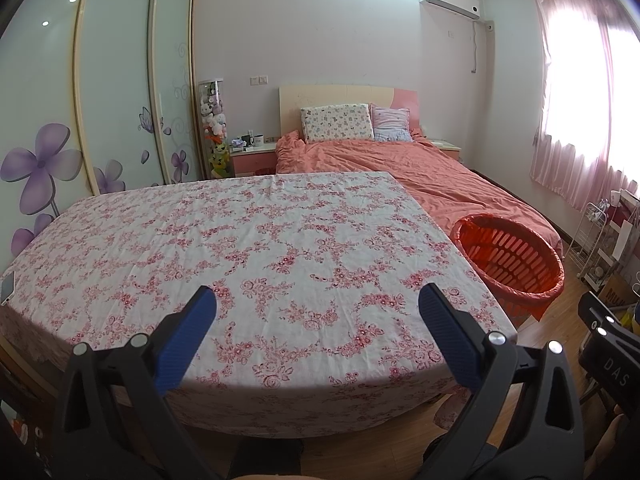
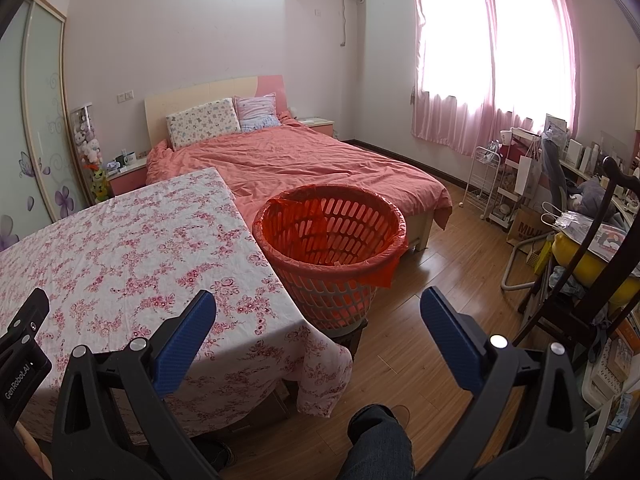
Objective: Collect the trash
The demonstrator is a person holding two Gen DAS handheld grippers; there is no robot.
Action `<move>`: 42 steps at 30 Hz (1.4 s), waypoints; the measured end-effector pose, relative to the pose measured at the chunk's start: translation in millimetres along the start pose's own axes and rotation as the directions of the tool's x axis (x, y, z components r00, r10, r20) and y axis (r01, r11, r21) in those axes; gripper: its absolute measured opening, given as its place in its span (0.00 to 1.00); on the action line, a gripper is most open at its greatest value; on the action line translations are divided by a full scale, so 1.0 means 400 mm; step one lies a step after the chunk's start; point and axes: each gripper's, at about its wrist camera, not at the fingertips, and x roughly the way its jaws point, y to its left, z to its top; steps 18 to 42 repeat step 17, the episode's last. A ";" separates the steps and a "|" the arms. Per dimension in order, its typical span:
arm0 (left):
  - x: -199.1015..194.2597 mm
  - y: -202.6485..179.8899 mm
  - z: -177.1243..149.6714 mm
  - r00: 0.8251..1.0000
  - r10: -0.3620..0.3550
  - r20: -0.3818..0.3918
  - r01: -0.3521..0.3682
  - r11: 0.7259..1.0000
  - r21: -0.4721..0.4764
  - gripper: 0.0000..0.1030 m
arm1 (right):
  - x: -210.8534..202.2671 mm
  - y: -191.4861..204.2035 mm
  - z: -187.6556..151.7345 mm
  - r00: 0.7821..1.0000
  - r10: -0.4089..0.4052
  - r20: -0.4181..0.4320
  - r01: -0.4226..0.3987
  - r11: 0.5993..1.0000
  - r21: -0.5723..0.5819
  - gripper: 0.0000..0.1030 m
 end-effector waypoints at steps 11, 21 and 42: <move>-0.003 0.002 0.002 1.000 0.000 0.001 0.000 1.000 -0.001 0.96 | 0.000 0.000 -0.002 1.000 0.000 -0.002 0.000 1.000 0.000 0.98; -0.003 0.001 0.004 1.000 -0.002 0.001 0.002 1.000 -0.001 0.96 | 0.001 0.001 -0.010 1.000 -0.001 -0.001 0.001 1.000 0.000 0.98; -0.003 0.001 0.004 1.000 -0.002 0.001 0.002 1.000 -0.001 0.96 | 0.001 0.001 -0.010 1.000 -0.001 -0.001 0.001 1.000 0.000 0.98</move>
